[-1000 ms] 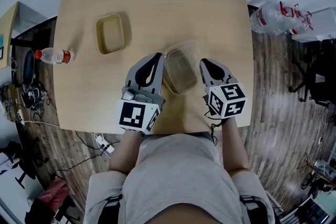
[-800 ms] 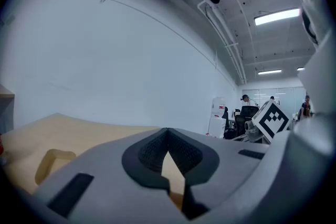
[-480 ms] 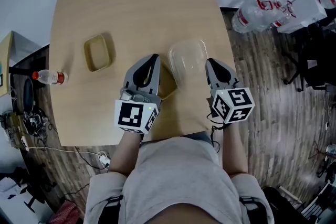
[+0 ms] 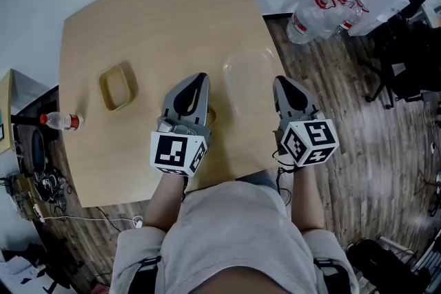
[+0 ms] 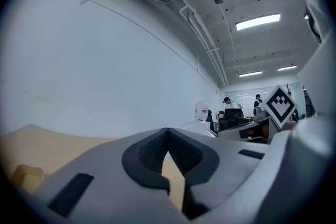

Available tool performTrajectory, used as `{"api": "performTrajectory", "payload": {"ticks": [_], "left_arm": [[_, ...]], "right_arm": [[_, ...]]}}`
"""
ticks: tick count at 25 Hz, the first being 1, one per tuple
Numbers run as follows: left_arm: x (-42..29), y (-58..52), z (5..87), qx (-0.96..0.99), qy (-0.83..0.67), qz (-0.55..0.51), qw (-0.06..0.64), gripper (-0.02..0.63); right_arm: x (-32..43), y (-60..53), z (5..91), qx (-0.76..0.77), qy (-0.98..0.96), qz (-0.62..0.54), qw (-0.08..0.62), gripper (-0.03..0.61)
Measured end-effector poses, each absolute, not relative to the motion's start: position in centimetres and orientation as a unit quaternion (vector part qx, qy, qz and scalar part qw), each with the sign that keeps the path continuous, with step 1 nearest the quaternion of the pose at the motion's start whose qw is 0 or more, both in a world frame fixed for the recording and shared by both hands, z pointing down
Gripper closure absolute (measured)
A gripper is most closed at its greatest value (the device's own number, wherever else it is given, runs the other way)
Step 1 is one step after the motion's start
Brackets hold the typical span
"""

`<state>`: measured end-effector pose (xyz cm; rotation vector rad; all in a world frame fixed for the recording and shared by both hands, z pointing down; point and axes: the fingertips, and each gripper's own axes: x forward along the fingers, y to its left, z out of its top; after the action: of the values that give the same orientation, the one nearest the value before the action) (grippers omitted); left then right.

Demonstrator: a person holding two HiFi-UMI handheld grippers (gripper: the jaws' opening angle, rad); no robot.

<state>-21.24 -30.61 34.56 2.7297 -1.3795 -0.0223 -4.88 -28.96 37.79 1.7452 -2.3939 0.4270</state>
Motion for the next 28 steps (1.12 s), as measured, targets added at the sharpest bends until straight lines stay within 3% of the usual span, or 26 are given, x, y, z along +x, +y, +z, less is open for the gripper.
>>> {"api": "performTrajectory", "payload": {"ticks": [14,28], "left_arm": [[-17.3,-28.6,32.1,0.905,-0.426,-0.017,0.015,0.598],[-16.2,-27.8,31.3,0.910,-0.414,-0.019,0.005,0.598]], "right_arm": [[-0.8,-25.2,33.4,0.610,-0.786,0.102,0.015,0.557],[0.0,-23.9,32.2,0.620,-0.781,0.082,-0.001,0.557]]}}
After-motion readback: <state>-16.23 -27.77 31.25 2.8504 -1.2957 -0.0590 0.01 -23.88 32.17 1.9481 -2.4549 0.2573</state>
